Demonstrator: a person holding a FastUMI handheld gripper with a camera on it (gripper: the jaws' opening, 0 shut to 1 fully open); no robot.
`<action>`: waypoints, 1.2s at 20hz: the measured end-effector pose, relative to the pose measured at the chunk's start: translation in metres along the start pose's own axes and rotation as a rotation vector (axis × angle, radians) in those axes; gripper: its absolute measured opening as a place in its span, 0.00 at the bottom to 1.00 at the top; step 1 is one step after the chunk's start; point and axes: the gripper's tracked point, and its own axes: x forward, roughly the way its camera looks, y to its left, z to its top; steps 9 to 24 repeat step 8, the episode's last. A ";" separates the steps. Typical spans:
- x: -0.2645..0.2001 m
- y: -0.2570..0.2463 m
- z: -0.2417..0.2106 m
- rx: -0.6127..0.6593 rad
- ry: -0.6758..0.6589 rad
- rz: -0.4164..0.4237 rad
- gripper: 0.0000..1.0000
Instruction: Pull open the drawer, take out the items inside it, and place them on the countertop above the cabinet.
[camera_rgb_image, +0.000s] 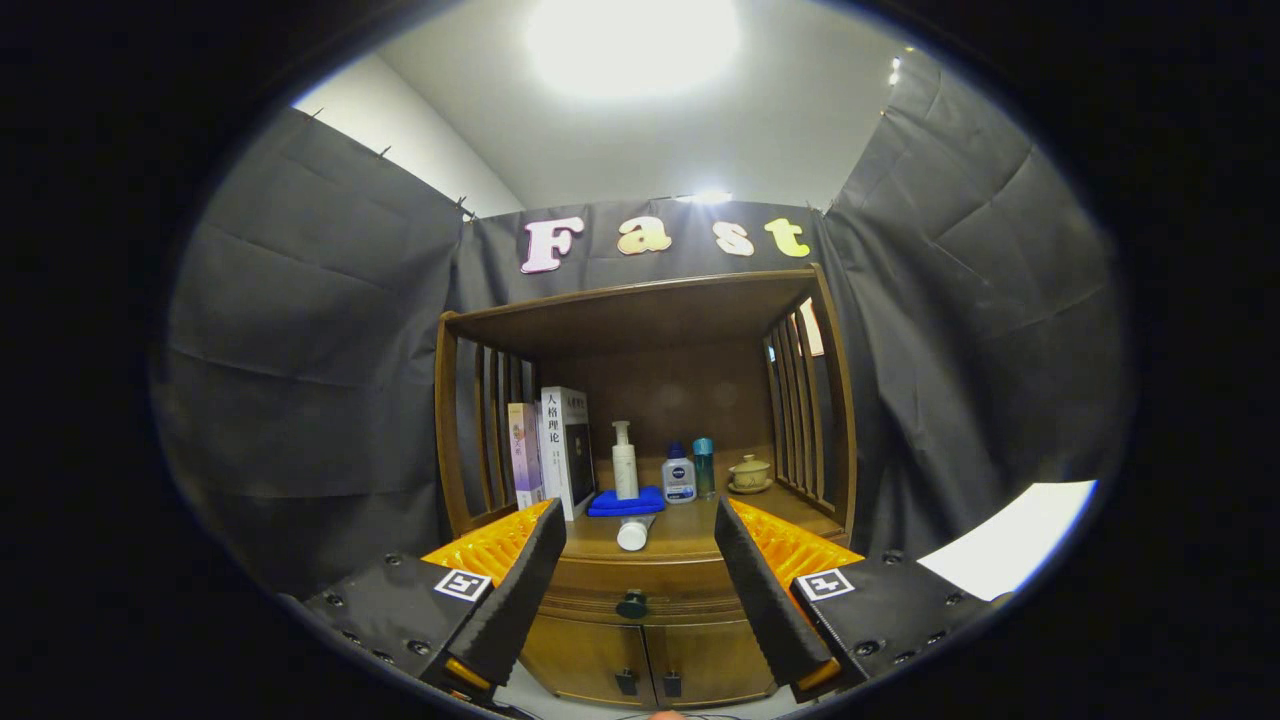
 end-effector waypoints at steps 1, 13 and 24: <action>0.000 0.000 0.001 -0.001 -0.001 0.002 0.95; -0.001 0.000 0.009 0.009 -0.017 0.003 0.95; -0.001 0.000 0.009 0.009 -0.017 0.003 0.95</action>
